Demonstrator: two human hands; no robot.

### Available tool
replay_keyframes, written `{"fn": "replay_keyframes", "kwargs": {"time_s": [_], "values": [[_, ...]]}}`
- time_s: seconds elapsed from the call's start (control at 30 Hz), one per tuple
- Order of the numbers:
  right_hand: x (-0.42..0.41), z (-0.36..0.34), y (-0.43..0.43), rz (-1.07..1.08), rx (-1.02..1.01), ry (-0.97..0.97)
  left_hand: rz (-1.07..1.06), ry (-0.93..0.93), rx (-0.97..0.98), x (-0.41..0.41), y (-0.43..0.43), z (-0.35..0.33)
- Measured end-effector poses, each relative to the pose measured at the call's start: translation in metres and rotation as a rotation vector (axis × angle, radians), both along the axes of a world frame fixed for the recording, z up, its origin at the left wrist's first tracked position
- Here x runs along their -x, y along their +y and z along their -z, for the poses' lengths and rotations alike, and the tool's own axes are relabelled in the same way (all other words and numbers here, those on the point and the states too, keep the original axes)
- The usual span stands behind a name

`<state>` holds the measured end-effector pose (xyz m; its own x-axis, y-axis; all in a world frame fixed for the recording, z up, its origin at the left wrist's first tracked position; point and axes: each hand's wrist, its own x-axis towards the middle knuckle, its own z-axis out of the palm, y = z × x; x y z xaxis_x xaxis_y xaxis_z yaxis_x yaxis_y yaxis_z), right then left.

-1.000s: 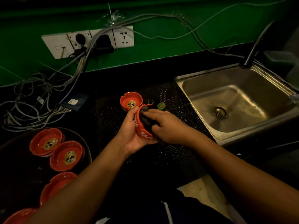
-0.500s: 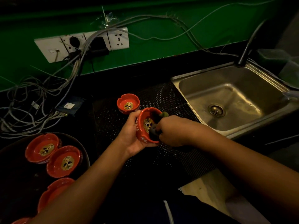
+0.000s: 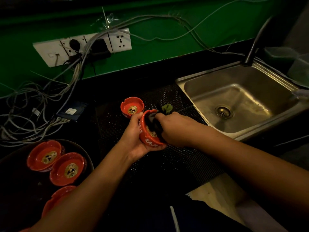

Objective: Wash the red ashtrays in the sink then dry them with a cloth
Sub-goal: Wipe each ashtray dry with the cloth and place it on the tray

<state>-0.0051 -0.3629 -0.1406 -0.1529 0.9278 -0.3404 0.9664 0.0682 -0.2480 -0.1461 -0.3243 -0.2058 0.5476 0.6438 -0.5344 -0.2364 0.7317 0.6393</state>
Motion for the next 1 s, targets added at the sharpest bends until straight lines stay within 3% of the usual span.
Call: {"fn": "replay_keyframes", "kwargs": {"time_s": [0.1,0.23,0.37,0.47,0.53,0.63,0.73,0.83,0.93,1.0], "values": [[0.004,-0.001,0.001,0.012,0.111,-0.021,-0.029,0.034,-0.061,-0.003,0.002,-0.003],[0.003,-0.007,0.003,0.015,0.233,0.187,-0.069,0.002,-0.075,-0.005,0.000,-0.001],[0.006,-0.003,0.003,0.237,0.370,0.739,-0.138,-0.071,-0.056,-0.006,-0.001,0.006],[0.009,0.008,0.008,0.440,0.291,1.074,-0.183,-0.107,-0.041,-0.009,-0.004,0.006],[0.009,0.017,0.015,0.426,0.152,1.010,-0.201,-0.102,-0.028,-0.010,-0.005,0.001],[0.008,0.020,0.019,0.206,-0.009,0.675,-0.196,-0.073,-0.058,-0.009,-0.002,0.001],[0.005,0.017,0.010,-0.018,0.119,0.446,-0.154,-0.036,-0.091,-0.001,0.005,-0.002],[-0.003,0.015,0.011,0.009,0.102,0.282,-0.109,-0.004,-0.080,0.005,0.007,-0.002],[0.002,0.010,0.016,0.043,-0.087,0.277,-0.077,-0.010,-0.054,0.003,0.006,-0.004],[0.007,0.008,0.014,-0.041,-0.070,0.374,-0.065,-0.027,-0.061,0.003,0.007,-0.007]]}}
